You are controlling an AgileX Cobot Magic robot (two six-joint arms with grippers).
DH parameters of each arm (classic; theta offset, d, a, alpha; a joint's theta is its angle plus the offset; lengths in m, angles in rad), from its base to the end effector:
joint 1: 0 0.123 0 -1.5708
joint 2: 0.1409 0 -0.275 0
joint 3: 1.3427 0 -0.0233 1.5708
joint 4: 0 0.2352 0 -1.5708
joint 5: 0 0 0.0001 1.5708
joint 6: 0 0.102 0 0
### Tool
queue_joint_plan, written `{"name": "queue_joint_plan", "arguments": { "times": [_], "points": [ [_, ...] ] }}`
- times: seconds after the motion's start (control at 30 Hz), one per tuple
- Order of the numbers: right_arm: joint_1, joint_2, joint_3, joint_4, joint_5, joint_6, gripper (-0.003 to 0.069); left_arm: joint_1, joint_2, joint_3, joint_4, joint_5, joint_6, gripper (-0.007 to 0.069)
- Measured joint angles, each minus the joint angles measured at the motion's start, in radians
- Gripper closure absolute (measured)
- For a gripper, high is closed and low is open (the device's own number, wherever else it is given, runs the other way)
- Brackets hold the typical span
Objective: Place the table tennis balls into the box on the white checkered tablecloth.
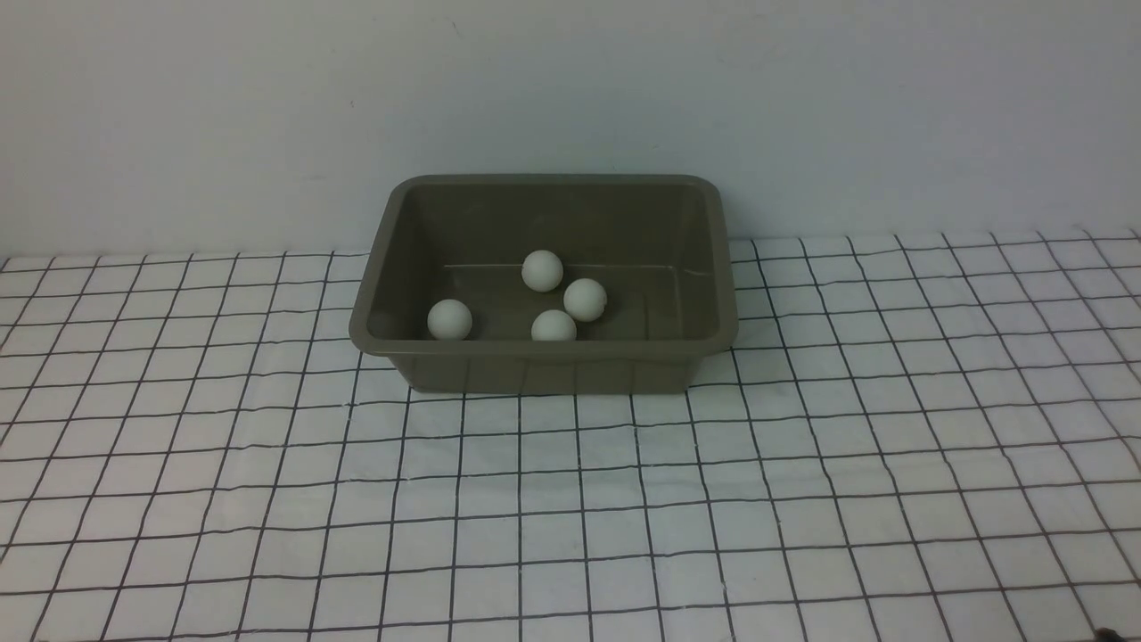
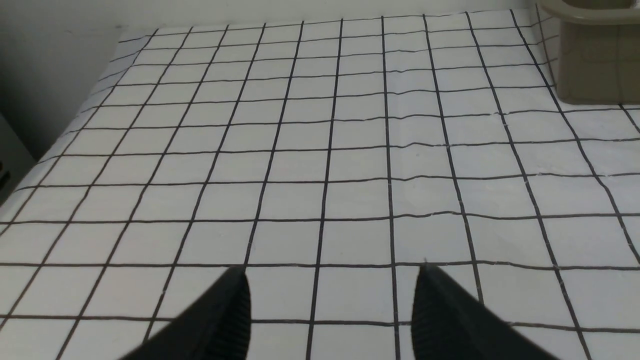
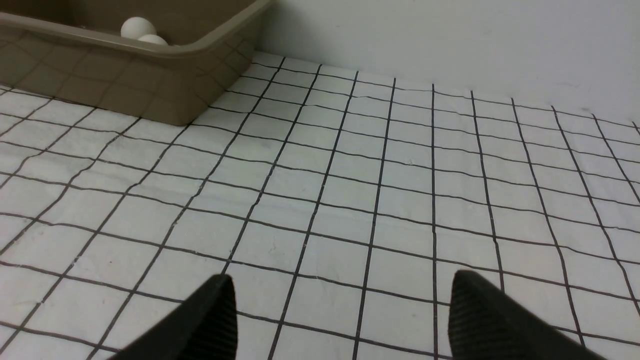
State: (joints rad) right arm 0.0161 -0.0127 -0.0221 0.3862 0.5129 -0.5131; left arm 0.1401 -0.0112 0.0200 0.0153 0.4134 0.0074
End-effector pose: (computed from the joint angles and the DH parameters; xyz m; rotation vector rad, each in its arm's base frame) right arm 0.0514 0.0197 0.1746 -0.3043 1.8997 0.0744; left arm 0.0556 0.0085 0.1666 -0.1173 1.9038 0.1152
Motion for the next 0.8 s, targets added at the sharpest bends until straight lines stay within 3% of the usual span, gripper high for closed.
{"name": "queue_joint_plan", "arguments": {
  "times": [0.37,0.8],
  "points": [
    [0.000,0.000,0.000,0.000,0.000,0.000,0.0144,-0.071,0.000,0.000,0.029,0.000,-0.007,0.0230],
    [0.000,0.000,0.000,0.000,0.000,0.000,0.0144,-0.074,0.000,0.000,0.052,0.001,-0.007,0.0230]
  ]
}}
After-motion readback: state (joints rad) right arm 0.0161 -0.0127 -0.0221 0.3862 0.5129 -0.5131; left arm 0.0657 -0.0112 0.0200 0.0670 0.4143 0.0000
